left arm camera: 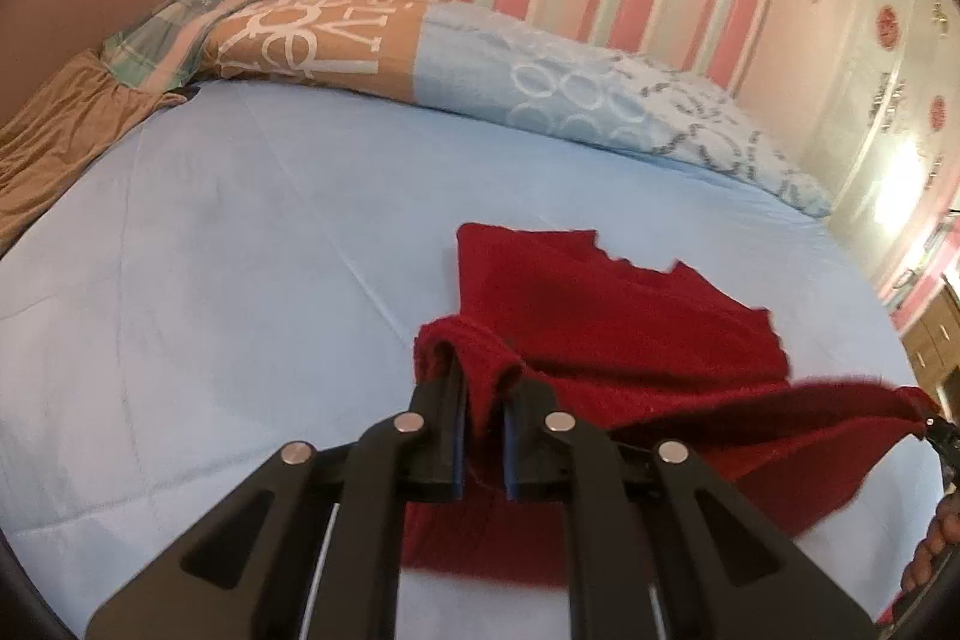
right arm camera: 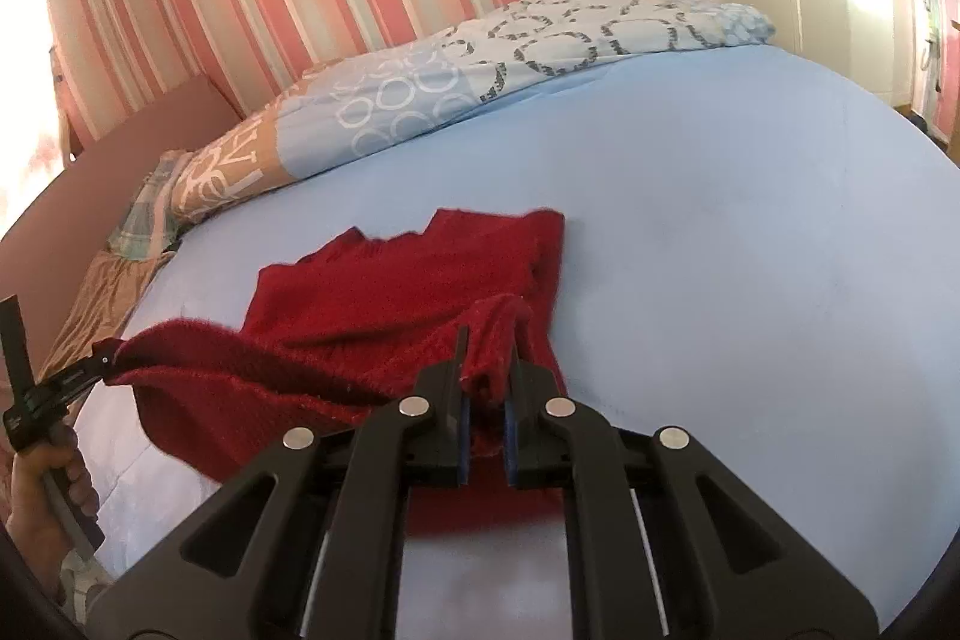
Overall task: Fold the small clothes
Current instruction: 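Lift the hem with both tools and fold it toward the collar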
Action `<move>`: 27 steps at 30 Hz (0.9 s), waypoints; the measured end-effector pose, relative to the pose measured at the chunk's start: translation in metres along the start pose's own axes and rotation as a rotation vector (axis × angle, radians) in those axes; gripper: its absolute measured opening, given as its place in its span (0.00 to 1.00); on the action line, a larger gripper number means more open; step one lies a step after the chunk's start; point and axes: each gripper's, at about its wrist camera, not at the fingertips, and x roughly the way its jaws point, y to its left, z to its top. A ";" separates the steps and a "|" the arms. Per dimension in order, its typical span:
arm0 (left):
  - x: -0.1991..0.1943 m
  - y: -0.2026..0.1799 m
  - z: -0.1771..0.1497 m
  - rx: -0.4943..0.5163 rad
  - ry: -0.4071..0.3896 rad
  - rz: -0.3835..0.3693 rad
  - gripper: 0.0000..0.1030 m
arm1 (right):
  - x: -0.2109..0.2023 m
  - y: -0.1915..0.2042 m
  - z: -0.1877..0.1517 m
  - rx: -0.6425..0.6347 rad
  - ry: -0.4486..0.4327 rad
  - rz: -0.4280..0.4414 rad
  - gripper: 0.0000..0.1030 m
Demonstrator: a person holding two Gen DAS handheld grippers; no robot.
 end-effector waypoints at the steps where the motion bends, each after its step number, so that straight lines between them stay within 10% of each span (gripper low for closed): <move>1: 0.012 -0.002 0.007 0.001 0.004 0.014 0.09 | 0.018 -0.002 0.009 0.011 0.022 0.004 0.08; 17: 0.203 -0.014 0.076 0.061 0.176 0.172 0.12 | 0.204 -0.021 0.072 0.044 0.237 -0.103 0.10; 21: 0.220 -0.023 0.077 0.103 0.182 0.209 0.15 | 0.215 -0.019 0.084 0.047 0.212 -0.140 0.42; 22: 0.223 -0.026 0.078 0.111 0.181 0.211 0.19 | 0.215 -0.018 0.087 0.042 0.194 -0.154 0.57; 24: 0.223 -0.029 0.082 0.104 0.167 0.195 0.48 | 0.217 -0.014 0.093 0.028 0.175 -0.155 0.58; 25: 0.223 -0.029 0.086 0.101 0.146 0.209 0.86 | 0.219 -0.013 0.096 0.014 0.173 -0.161 0.58; 27: 0.207 -0.029 0.094 0.096 0.036 0.283 0.98 | 0.218 -0.008 0.098 -0.021 0.165 -0.179 0.57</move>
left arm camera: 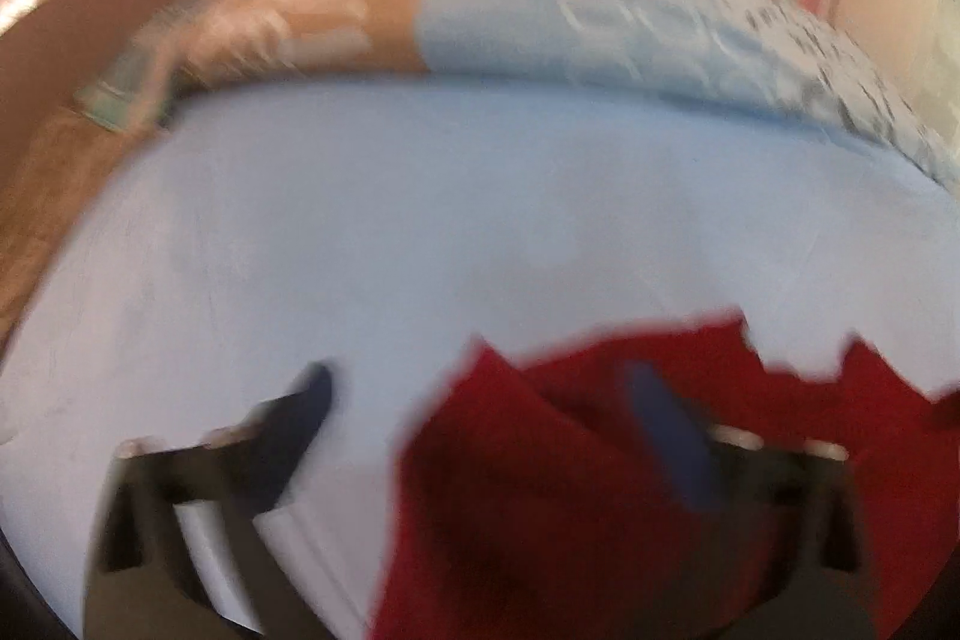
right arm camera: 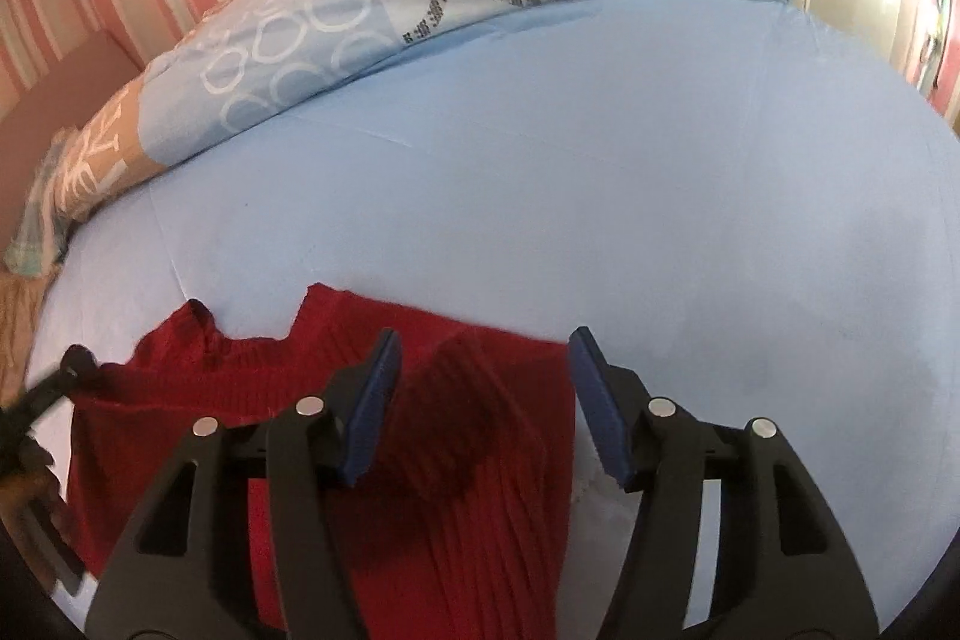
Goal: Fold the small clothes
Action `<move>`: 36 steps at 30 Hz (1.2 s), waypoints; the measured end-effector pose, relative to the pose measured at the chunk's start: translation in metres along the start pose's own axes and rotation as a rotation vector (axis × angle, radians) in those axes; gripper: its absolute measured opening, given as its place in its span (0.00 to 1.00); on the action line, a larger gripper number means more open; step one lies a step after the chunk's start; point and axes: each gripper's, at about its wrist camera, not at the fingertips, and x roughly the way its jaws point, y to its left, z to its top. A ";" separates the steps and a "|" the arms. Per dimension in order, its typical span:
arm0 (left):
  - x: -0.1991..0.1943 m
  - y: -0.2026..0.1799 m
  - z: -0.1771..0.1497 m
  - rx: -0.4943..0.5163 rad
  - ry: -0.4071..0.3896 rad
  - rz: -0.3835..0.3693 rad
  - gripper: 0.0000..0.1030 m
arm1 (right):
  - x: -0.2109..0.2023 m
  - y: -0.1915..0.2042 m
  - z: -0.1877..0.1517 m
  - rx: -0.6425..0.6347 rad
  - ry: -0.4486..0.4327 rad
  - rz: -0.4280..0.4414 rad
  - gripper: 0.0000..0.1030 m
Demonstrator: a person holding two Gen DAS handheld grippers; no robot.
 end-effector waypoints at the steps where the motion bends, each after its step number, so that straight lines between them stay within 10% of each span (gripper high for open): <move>1: -0.003 0.002 0.003 -0.003 -0.011 0.013 0.98 | -0.002 0.001 0.001 -0.012 -0.011 -0.013 0.57; 8: -0.018 0.011 -0.002 0.055 -0.019 0.000 0.98 | -0.037 0.017 -0.007 -0.157 -0.131 -0.049 0.57; 19: -0.024 -0.048 -0.037 0.234 -0.008 -0.132 0.98 | -0.006 0.075 -0.037 -0.350 -0.021 0.010 0.57; 25: 0.011 -0.071 -0.045 0.268 0.128 -0.157 0.98 | 0.031 0.083 -0.037 -0.363 0.093 -0.018 0.09; 36: 0.030 -0.048 -0.031 0.192 0.098 -0.058 0.98 | 0.025 0.074 -0.003 -0.276 -0.037 -0.031 0.08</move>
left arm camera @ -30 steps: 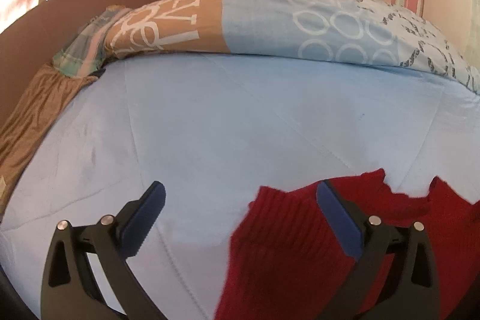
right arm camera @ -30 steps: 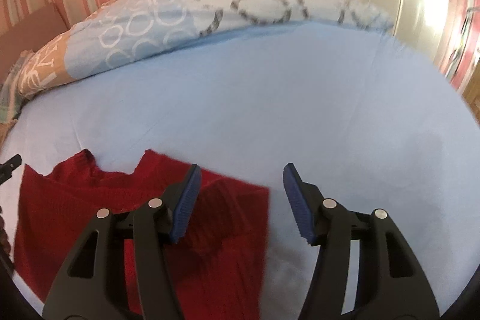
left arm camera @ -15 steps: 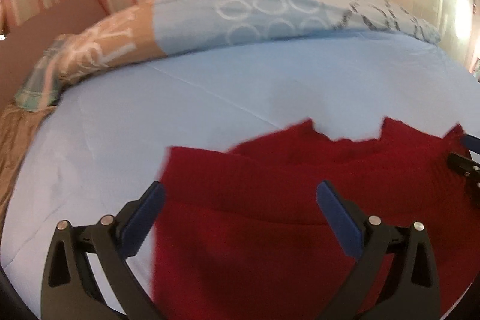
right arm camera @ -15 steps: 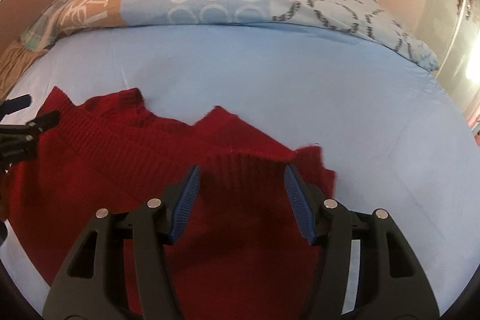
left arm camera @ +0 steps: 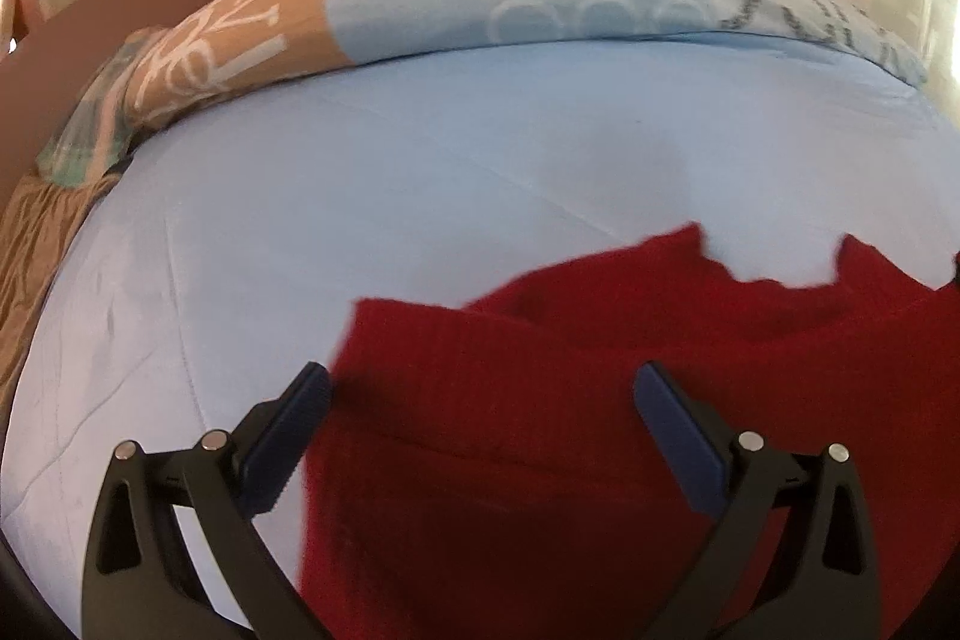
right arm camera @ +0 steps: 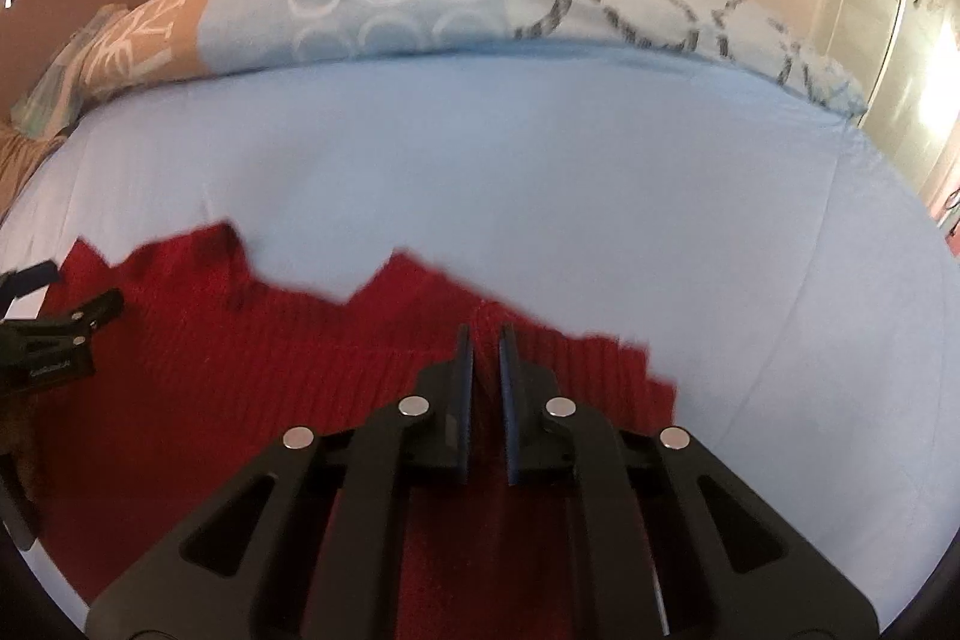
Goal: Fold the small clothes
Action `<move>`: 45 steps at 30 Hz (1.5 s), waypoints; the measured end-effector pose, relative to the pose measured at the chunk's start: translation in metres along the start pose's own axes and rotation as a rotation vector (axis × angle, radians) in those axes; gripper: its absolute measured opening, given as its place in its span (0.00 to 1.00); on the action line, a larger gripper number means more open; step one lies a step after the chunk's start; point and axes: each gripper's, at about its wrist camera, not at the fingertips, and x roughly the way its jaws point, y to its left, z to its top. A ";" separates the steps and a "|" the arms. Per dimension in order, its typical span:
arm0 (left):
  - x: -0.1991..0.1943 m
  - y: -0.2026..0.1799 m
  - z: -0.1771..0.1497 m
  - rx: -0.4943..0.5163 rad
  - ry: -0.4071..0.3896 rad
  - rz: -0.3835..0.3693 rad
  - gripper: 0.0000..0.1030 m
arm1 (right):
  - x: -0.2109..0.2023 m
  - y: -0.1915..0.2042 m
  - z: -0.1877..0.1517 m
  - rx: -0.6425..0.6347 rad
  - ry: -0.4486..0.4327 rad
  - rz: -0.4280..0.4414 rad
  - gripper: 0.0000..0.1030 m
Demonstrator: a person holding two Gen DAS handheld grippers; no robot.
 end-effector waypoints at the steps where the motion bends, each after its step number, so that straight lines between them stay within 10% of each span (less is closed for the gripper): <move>1: 0.003 0.002 0.001 0.005 0.003 0.013 0.98 | 0.004 0.000 0.002 -0.002 0.002 -0.010 0.08; 5: 0.011 0.013 -0.001 -0.001 0.010 0.031 0.99 | 0.048 -0.001 -0.005 0.018 0.180 -0.053 0.35; 8: 0.008 0.021 -0.003 -0.008 0.001 0.030 0.99 | 0.035 -0.001 -0.004 0.009 0.130 -0.068 0.47; 20: -0.053 -0.001 -0.010 0.053 -0.111 -0.143 0.98 | -0.025 0.035 0.005 -0.041 -0.033 0.078 0.57; 28: -0.007 0.000 -0.014 0.020 -0.005 -0.040 0.99 | 0.004 0.054 -0.026 -0.137 0.075 0.051 0.65; 37: 0.018 0.008 -0.005 0.018 -0.016 0.001 0.99 | 0.056 0.016 -0.013 0.041 0.134 0.059 0.89; 45: -0.050 0.019 -0.018 -0.034 -0.133 -0.069 0.98 | -0.038 -0.011 -0.023 0.072 -0.065 0.117 0.88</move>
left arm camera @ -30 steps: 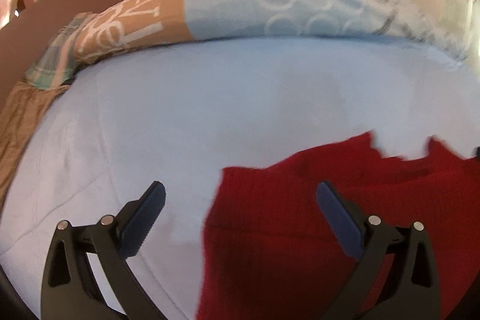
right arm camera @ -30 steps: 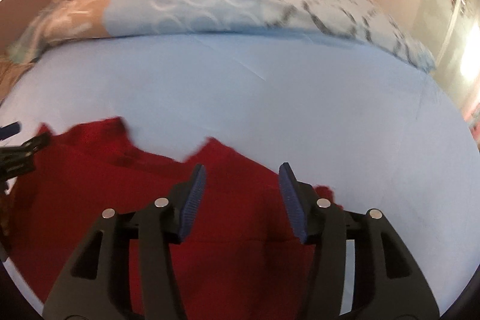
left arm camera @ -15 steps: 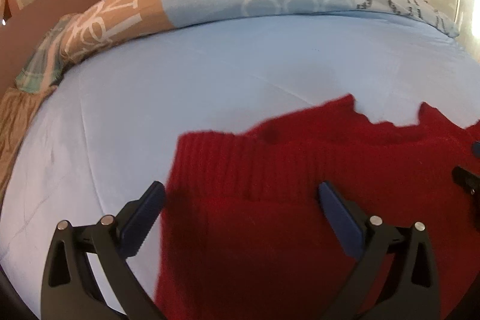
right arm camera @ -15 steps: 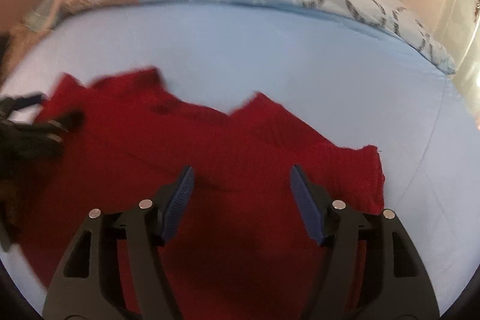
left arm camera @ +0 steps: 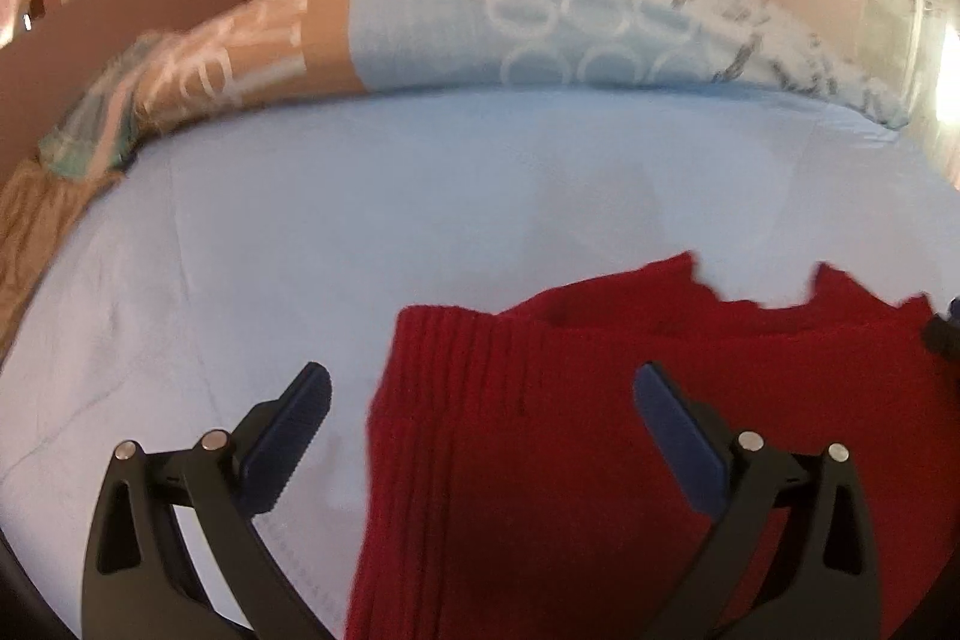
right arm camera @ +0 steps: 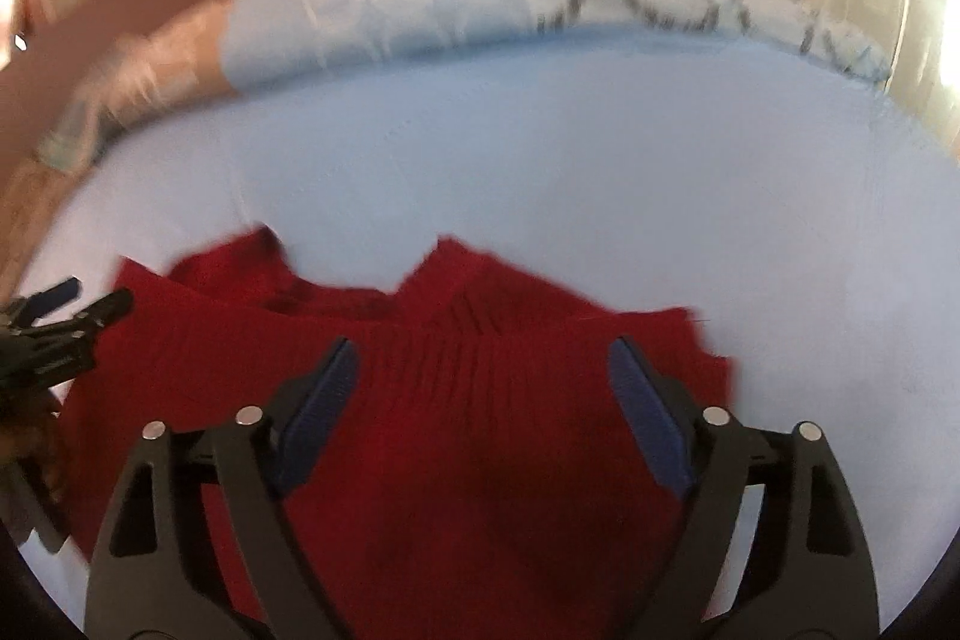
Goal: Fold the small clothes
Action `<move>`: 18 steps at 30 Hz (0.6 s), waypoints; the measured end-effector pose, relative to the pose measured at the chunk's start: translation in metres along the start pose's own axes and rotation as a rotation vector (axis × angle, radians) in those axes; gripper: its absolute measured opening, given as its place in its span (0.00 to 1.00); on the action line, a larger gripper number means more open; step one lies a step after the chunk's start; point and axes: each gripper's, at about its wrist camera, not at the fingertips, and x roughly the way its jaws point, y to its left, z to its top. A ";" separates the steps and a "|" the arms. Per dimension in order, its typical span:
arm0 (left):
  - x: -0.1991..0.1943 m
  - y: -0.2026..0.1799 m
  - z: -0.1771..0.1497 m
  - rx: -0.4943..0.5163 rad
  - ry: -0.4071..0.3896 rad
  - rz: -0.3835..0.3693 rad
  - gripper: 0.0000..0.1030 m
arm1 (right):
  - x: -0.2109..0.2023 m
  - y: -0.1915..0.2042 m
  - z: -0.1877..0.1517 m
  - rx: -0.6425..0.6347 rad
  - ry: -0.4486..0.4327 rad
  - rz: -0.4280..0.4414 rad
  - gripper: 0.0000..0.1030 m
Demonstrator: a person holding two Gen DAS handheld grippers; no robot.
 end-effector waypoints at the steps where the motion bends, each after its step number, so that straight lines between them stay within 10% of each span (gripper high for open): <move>1: -0.016 -0.004 -0.005 0.017 -0.026 0.002 0.98 | -0.018 -0.007 -0.007 -0.001 -0.021 -0.019 0.88; 7: -0.067 -0.042 -0.037 0.080 -0.077 -0.004 0.98 | -0.044 -0.063 -0.056 0.047 0.053 -0.041 0.89; 18: -0.039 -0.105 -0.047 0.119 -0.007 0.010 0.98 | 0.002 -0.096 -0.062 0.128 0.158 0.078 0.84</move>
